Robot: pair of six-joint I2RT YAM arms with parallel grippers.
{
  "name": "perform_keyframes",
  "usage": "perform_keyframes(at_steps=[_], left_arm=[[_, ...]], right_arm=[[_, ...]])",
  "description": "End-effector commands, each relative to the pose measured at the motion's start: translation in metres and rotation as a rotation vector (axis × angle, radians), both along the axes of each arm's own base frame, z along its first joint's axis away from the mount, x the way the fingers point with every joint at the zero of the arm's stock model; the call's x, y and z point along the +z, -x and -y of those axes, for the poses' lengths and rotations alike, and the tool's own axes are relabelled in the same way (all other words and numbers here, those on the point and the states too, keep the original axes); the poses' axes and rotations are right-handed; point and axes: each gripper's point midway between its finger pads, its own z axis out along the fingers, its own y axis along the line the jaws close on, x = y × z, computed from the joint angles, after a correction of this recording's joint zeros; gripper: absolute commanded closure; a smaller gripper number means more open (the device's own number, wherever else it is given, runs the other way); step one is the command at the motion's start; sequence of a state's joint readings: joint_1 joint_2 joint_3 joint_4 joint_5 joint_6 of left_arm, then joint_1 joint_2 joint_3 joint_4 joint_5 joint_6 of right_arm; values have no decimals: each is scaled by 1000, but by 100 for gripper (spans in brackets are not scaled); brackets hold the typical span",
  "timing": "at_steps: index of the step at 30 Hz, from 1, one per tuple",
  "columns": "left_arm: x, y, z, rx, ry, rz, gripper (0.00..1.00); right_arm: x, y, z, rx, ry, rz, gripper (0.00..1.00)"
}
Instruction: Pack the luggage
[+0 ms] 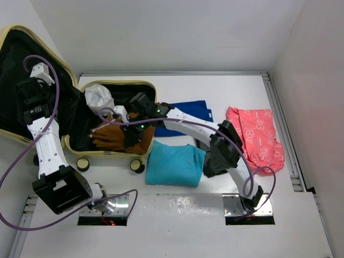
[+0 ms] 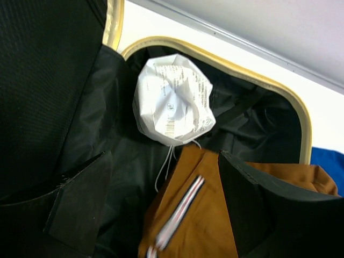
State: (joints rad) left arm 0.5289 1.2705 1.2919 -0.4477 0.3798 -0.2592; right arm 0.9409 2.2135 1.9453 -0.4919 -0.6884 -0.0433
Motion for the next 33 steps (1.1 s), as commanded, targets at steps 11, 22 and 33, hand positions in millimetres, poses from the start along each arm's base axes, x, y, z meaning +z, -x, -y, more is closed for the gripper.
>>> perform_keyframes(at_steps=[11,22,33], left_arm=[[4,10,4,-65,-51,11,16],[-13,1,3,-77,-7,-9,17],[-4,-3,24,-203,-79,20,17]], right_arm=[[-41,13,39,409,-83,465,100],[-36,-93,-15,145,-127,531,100],[-48,-16,70,323,-7,398,62]])
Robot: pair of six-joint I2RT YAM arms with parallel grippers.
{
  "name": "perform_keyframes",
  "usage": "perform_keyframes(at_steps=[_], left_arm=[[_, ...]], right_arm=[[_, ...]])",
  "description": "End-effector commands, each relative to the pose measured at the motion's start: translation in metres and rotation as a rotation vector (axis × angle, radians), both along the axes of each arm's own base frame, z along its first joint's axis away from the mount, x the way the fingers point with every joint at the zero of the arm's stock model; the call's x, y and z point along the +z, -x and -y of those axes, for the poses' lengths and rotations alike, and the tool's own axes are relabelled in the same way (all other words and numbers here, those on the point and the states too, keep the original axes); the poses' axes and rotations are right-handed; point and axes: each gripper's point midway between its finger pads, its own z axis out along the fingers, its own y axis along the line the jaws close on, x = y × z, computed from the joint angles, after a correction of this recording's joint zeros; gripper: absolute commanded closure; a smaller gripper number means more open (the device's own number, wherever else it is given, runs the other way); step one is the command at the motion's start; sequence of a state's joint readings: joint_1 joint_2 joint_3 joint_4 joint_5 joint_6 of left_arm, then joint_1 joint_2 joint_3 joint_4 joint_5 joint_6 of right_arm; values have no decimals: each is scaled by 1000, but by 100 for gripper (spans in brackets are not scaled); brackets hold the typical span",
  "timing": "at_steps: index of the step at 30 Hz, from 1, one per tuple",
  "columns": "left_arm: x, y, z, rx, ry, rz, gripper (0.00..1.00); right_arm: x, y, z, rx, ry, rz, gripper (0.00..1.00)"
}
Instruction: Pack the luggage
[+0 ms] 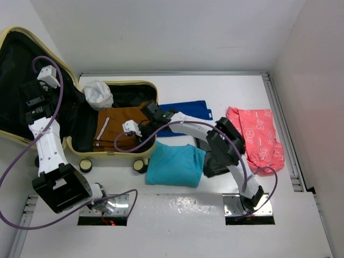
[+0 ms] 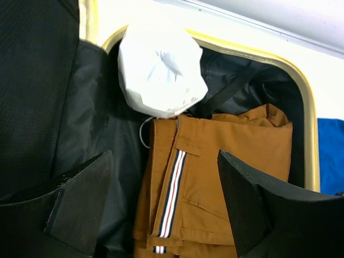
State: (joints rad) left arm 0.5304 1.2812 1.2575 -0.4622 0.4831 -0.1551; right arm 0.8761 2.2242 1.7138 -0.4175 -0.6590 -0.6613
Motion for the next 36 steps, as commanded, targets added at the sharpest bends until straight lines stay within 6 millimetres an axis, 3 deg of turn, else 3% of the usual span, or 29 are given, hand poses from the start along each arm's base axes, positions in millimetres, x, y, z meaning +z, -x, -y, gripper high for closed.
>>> perform_keyframes(at_steps=[1,5,8,9,10,11,12,14,15,16,17,18,19,20,21,23,24,25,27,29,36], left_arm=[[15,-6,14,-92,-53,59,17],[19,-10,23,-128,-67,80,16],[24,-14,26,-135,-71,102,16],[23,-17,24,-135,-73,104,16],[20,-20,28,-143,-59,97,16],[27,-23,31,-153,-70,116,16],[28,-26,33,-163,-69,117,16],[29,-33,42,-180,-90,123,16],[29,-34,47,-199,-98,125,16],[30,-37,51,-204,-117,130,16],[29,-40,63,-222,-146,126,16],[32,-41,70,-229,-169,132,16],[31,-43,79,-240,-187,130,16],[30,-45,86,-252,-217,128,16],[29,-45,103,-267,-246,124,12],[30,-48,117,-273,-265,130,12],[27,-49,126,-275,-277,127,12],[27,-49,130,-279,-281,127,12],[24,-53,133,-271,-290,122,12],[15,-57,134,-267,-295,99,12],[8,-63,131,-235,-272,73,12]], right_arm=[[55,21,28,38,-31,1,49],[114,4,27,-79,-123,21,26],[174,-27,19,-212,-245,58,23],[183,-34,18,-255,-265,40,22],[207,-47,18,-306,-308,38,22],[215,-61,20,-371,-317,54,22],[242,-83,24,-431,-365,82,22],[246,-109,42,-636,-347,11,22],[252,-150,83,-870,-323,11,22],[251,-160,102,-970,-308,-25,23],[232,-159,129,-1101,-218,-109,26],[212,-186,184,-1378,-154,-84,26],[200,-188,230,-1506,-99,-88,26],[166,-181,273,-1674,-1,-158,26],[150,-174,313,-1813,96,-129,26],[114,-147,395,-2090,263,-153,25],[109,-136,412,-2140,305,-157,22],[83,-117,444,-2208,399,-168,18],[73,-109,460,-2239,440,-132,5],[53,-94,479,-2260,530,-146,0],[13,-100,496,-2232,655,-145,0]])
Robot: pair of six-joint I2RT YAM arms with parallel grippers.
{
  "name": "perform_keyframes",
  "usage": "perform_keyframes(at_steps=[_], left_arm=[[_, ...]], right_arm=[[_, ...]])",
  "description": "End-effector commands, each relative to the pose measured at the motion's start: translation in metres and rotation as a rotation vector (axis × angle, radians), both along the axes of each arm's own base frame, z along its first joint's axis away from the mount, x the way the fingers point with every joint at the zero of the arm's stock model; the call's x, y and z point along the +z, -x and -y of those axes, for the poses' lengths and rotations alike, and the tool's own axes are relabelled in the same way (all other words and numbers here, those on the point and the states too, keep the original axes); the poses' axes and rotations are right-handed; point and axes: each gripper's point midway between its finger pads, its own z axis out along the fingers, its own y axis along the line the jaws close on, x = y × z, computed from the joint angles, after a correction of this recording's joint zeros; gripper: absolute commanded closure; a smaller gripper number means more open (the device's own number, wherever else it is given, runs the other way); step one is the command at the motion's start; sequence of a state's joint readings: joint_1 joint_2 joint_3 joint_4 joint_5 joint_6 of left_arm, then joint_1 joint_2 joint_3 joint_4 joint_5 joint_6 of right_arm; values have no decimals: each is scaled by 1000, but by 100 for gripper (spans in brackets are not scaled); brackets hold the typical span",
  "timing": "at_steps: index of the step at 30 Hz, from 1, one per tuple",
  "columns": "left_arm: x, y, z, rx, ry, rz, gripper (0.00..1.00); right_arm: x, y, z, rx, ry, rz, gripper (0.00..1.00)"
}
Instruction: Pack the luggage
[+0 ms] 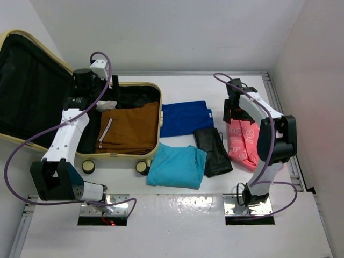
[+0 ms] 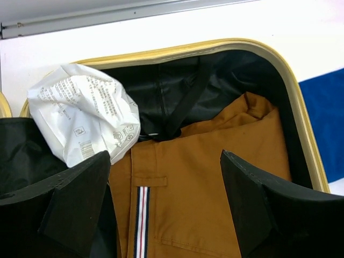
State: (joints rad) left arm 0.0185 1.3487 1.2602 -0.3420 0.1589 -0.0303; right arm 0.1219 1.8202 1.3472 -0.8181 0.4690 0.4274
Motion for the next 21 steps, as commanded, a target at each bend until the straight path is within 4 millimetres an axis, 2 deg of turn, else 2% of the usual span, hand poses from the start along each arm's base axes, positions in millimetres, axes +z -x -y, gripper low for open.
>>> perform_keyframes(at_steps=[1,2,4,5,6,7,11,16,17,18,20,21], left_arm=[[17,-8,-7,38,2,54,12],[17,-8,-7,38,2,54,12],[13,-8,-7,42,10,44,12],[13,-8,-11,53,10,44,12],[13,-8,-15,62,10,44,12],[8,-7,-15,62,10,33,12],[12,-2,-22,84,19,43,12],[15,-1,-26,94,19,52,12],[15,-1,-28,102,15,52,12],[15,-1,-28,102,15,52,12],[15,-1,-28,102,15,52,12],[15,-1,-31,111,15,52,12]], right_arm=[[-12,-14,10,-27,35,7,0],[-21,-11,13,-45,14,-15,0],[-37,-9,6,-29,-60,-59,0],[-41,-8,7,-29,-73,-72,0],[-50,-7,-1,-23,-143,-93,0],[-53,-7,-2,-15,-160,-101,0],[-65,-3,-12,10,-245,-139,0],[-93,12,-17,27,-321,-221,2],[-95,15,-16,39,-327,-235,6],[-97,15,-15,47,-322,-237,25],[-101,13,-20,67,-353,-247,42],[-101,13,-19,84,-345,-251,59]])
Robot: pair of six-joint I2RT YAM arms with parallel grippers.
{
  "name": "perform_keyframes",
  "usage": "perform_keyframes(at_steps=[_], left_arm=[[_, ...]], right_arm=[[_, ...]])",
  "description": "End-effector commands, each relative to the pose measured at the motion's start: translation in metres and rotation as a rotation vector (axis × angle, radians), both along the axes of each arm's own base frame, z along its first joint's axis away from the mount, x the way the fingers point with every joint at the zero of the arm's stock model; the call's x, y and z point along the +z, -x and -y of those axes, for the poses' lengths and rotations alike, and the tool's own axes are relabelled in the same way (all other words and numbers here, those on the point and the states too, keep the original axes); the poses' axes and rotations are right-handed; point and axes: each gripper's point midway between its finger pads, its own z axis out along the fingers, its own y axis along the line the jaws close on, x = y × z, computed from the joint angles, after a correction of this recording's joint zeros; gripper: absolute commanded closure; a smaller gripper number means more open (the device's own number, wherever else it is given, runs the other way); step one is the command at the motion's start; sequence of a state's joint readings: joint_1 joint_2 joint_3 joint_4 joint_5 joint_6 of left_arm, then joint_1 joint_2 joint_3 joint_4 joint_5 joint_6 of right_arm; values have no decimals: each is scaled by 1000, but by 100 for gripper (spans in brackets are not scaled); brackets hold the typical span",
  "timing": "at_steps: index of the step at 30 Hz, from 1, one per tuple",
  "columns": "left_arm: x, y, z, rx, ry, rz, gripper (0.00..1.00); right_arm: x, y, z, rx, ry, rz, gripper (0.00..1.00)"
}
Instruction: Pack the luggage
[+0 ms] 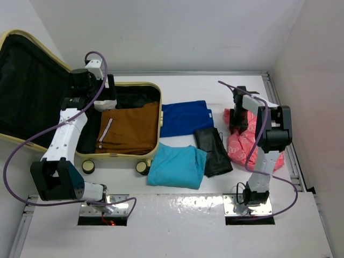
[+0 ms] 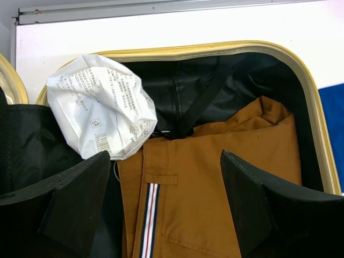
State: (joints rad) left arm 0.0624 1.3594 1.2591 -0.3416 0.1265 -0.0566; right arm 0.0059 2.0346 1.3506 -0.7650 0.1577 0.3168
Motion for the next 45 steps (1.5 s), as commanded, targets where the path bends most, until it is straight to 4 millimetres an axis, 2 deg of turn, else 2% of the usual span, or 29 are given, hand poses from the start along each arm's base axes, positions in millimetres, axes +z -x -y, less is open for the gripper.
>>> perform_keyframes(at_steps=[1,5,7,8,10,11,13,14,15,17,18,22,24,25,26,27,28,29,30,31,33,34,35,36,37,38,39,40,45], left_arm=[[20,1,-8,27,2,67,12],[20,1,-12,40,10,66,12],[20,2,-12,44,18,66,12],[20,2,-16,55,18,66,12],[20,2,-16,55,18,66,12],[25,4,-21,67,17,77,12],[30,6,-24,70,19,89,12],[30,7,-29,87,28,89,12],[35,10,-34,99,26,103,12],[45,12,-38,114,33,126,12],[51,15,-40,127,26,141,12],[73,26,-53,196,53,196,12],[85,31,-66,249,79,222,12],[87,36,-70,266,86,222,12],[93,37,-76,294,100,238,12],[101,43,-85,334,107,252,10],[98,45,-89,352,120,239,10],[104,46,-92,373,148,256,7],[110,53,-101,411,160,265,5],[110,54,-107,442,172,269,5],[117,62,-115,505,195,267,5],[114,65,-121,537,203,259,5],[116,70,-119,538,204,256,5],[118,75,-123,551,202,259,5],[118,77,-128,567,200,261,5],[110,79,-131,579,201,239,5],[119,86,-128,575,198,266,5],[117,90,-131,584,200,264,5],[118,104,-132,583,184,280,4]], right_arm=[[-19,2,-13,46,-79,-35,65],[-2,-13,-10,86,-61,15,96],[16,-21,-6,119,-47,51,100],[39,-31,3,106,-52,115,100],[66,-46,-5,127,-104,195,100],[107,-58,-16,147,-164,313,100],[144,-73,-39,193,-238,435,100],[197,-83,-48,233,-265,590,100],[211,-79,-90,348,-301,620,100],[248,-76,-114,422,-328,707,100],[270,-65,-152,513,-386,748,100],[314,-45,-225,672,-482,844,100],[320,-31,-264,760,-507,863,100],[327,-35,-273,756,-497,890,100],[322,-30,-291,803,-508,877,100],[332,-29,-312,833,-531,895,100],[331,-26,-322,832,-553,883,100],[318,-17,-347,854,-587,835,100],[324,-15,-358,856,-611,843,100],[304,-20,-374,839,-634,788,100],[301,-9,-405,851,-695,768,100],[278,-14,-420,827,-705,721,100],[279,-6,-439,853,-729,725,100],[256,-6,-458,830,-736,682,100],[258,-6,-460,826,-752,684,100],[256,-1,-481,854,-775,684,100],[241,-1,-490,850,-774,661,100],[244,3,-504,843,-808,674,100],[220,29,-553,919,-896,653,100]])
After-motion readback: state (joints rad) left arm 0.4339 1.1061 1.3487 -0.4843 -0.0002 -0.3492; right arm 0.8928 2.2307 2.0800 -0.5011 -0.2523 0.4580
